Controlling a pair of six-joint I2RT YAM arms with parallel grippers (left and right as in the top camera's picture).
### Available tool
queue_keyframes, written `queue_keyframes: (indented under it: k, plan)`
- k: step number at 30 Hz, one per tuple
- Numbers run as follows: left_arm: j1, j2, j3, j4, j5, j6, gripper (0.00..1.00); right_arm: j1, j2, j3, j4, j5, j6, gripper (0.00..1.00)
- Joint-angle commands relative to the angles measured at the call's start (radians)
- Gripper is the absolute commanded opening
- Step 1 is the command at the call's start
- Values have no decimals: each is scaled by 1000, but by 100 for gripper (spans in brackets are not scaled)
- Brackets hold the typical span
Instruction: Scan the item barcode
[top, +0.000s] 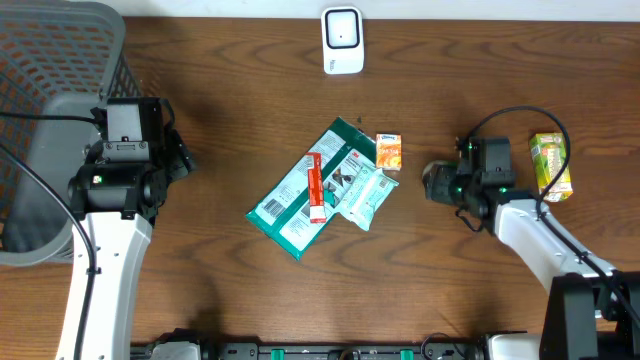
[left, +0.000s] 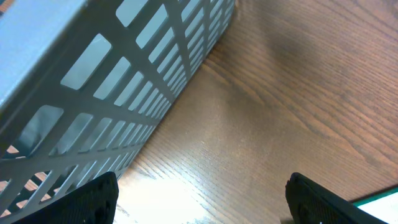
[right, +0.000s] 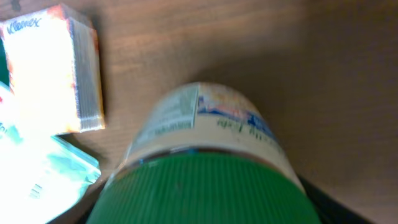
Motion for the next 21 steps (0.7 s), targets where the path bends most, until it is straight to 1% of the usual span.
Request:
queue_keyframes:
  k: [1,4,7,13,21]
  plan:
    - [5,-3,10,-3,-13,9,87,-6,-38,133,-188,-8,-11,45]
    - [5,-3,10,-3,-13,9,87,-3,-37,204,-327,-8,-11,46]
    - [5,-3,10,-3,-13,9,87,-3,-35,207,-377,-7,-12,47]
    - [5,-3,10,-3,-13,9,87,5,-3,169,-362,-4,-66,51]
    - [5,-3,10,-3,-13,9,87,16,34,151,-346,-4,-67,53]
